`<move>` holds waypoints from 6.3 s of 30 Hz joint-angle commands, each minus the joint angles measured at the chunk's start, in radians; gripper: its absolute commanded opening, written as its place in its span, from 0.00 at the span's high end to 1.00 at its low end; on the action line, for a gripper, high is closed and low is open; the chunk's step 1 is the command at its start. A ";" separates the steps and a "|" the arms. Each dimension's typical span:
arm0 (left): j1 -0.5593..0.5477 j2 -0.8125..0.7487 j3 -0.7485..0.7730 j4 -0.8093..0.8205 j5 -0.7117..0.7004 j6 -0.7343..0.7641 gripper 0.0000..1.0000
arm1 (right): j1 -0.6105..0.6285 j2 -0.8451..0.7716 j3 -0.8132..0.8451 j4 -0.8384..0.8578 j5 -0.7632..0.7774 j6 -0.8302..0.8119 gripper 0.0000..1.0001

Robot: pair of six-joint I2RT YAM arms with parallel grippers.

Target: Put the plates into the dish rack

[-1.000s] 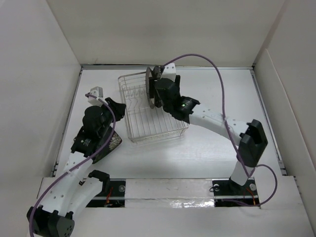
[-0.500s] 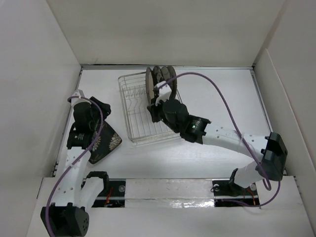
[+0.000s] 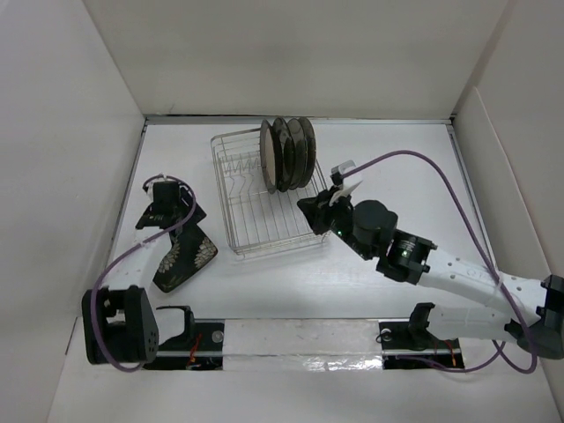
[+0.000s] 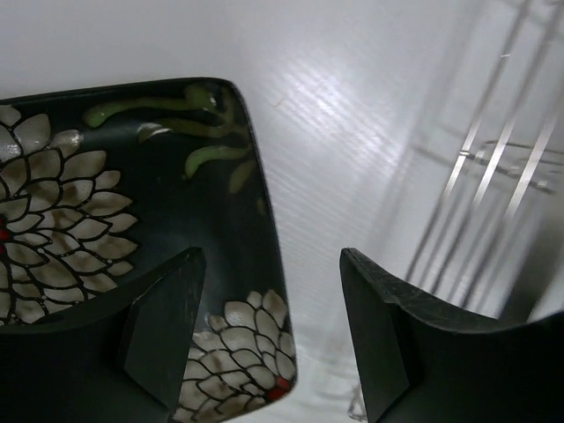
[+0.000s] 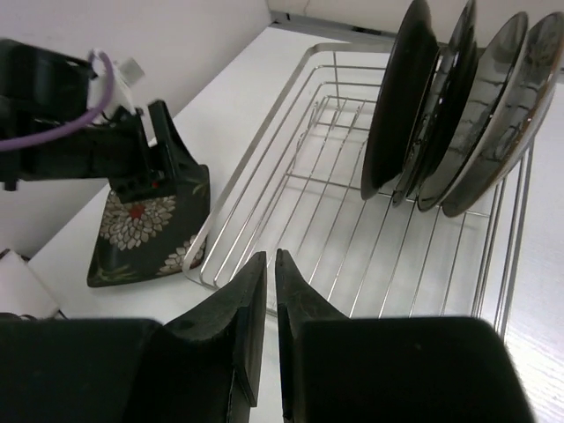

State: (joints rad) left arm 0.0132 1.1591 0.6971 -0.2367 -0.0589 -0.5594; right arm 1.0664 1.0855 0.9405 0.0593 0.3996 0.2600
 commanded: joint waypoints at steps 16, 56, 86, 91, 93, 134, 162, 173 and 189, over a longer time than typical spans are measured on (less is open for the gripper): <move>-0.036 0.378 0.157 0.045 -0.211 0.144 0.50 | -0.131 -0.085 -0.083 0.019 -0.090 0.048 0.84; 0.001 0.266 0.159 0.019 -0.259 0.113 1.00 | -0.191 -0.062 -0.098 0.031 -0.140 0.074 0.82; 0.024 0.731 0.567 0.054 -0.323 0.144 1.00 | -0.200 -0.076 -0.108 0.031 -0.134 0.079 0.81; 0.086 0.810 0.729 0.036 -0.344 0.158 1.00 | -0.209 -0.073 -0.108 0.033 -0.130 0.076 0.81; 0.114 0.795 0.748 0.031 -0.343 0.154 1.00 | -0.209 -0.072 -0.109 0.031 -0.130 0.074 0.81; 0.369 0.114 -0.203 0.224 0.149 -0.187 0.46 | -0.353 -0.173 -0.166 0.040 -0.275 0.107 0.80; 0.369 -0.357 -0.097 0.113 -0.156 -0.105 1.00 | -0.362 -0.253 -0.177 0.010 -0.217 0.128 0.55; 0.282 -0.340 0.222 0.168 -0.190 -0.027 1.00 | -0.372 -0.230 -0.181 0.053 -0.258 0.125 0.42; 0.077 -0.352 0.392 0.258 0.160 -0.059 1.00 | -0.372 -0.003 0.035 0.204 -0.668 0.131 0.10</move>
State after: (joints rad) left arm 0.1059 0.8623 1.0515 -0.1997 -0.0296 -0.5568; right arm 0.7002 1.0447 0.9054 0.1452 -0.1329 0.3935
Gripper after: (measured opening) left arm 0.062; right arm 0.893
